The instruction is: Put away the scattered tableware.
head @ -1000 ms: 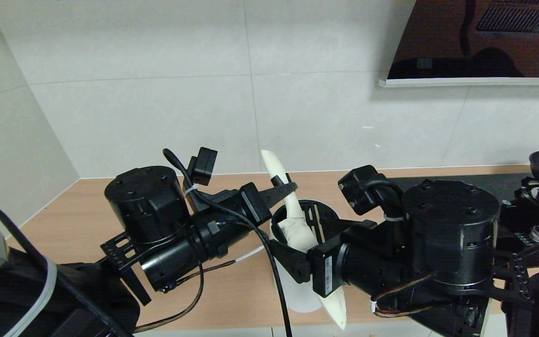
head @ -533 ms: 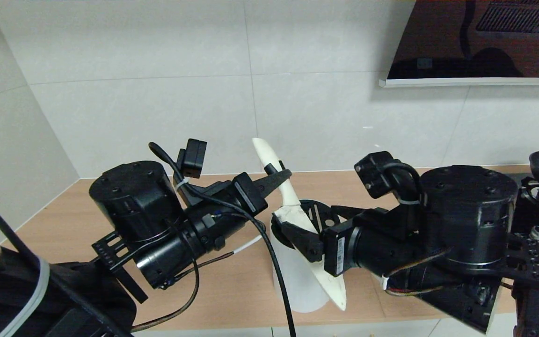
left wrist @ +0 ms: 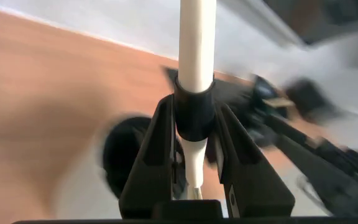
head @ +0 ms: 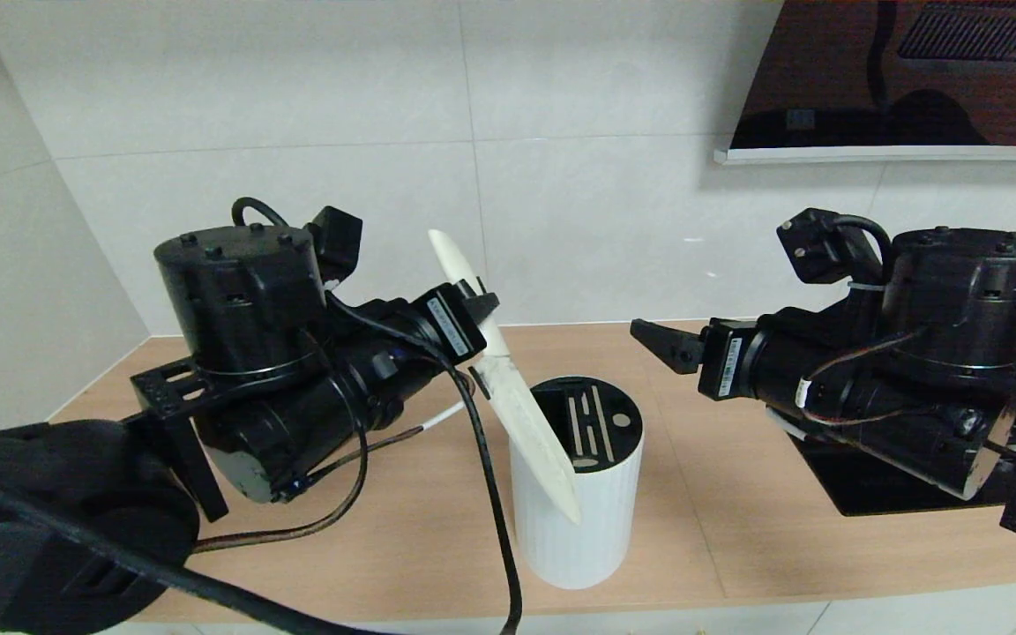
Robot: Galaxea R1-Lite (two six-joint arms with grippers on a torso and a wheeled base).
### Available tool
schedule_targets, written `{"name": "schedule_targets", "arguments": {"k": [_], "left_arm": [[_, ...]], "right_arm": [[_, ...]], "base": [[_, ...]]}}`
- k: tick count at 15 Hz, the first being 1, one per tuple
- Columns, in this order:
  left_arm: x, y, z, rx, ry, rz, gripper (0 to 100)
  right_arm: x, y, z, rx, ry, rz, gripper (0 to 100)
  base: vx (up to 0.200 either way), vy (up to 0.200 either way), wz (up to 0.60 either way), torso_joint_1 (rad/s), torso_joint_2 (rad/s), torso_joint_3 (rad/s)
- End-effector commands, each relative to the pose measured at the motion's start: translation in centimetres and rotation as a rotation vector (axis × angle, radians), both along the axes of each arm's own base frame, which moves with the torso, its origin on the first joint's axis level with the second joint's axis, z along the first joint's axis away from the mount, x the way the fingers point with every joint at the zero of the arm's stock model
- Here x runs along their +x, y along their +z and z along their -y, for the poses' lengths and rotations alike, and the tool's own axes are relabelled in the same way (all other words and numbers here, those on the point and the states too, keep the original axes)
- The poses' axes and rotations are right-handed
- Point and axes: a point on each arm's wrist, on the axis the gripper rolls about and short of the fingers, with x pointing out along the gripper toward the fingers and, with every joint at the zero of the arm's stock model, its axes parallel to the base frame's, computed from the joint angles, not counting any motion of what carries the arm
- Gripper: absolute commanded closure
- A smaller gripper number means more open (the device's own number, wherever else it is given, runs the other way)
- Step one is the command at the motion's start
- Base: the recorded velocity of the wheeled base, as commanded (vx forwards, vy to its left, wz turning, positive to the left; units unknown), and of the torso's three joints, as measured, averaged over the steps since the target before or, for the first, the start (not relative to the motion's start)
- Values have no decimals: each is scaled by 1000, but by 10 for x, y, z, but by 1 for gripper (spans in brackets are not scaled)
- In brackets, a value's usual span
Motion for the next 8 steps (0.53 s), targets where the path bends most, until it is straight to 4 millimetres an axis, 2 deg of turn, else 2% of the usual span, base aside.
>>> {"name": "schedule_targets", "arguments": {"k": [1,3,5,8], "left_arm": [[3,25,3,15,105,47,100],[5,38,3,62,176,103,100],[5,49,9,186,298,178,100],[-12,45,31,307,290,205,100]], "right_arm": [[3,-3,0,-6,-7,-6,0],[5,-6,-1,-11,-8,-15,0],[4,-5,0,-10,-8,-14,0],[4,-6,0,-12,-11,-16,0]], "base": [[0,0,0,0,0,0],[0,0,0,0,0,0],[0,0,0,0,0,0],[0,0,0,0,0,0]]}}
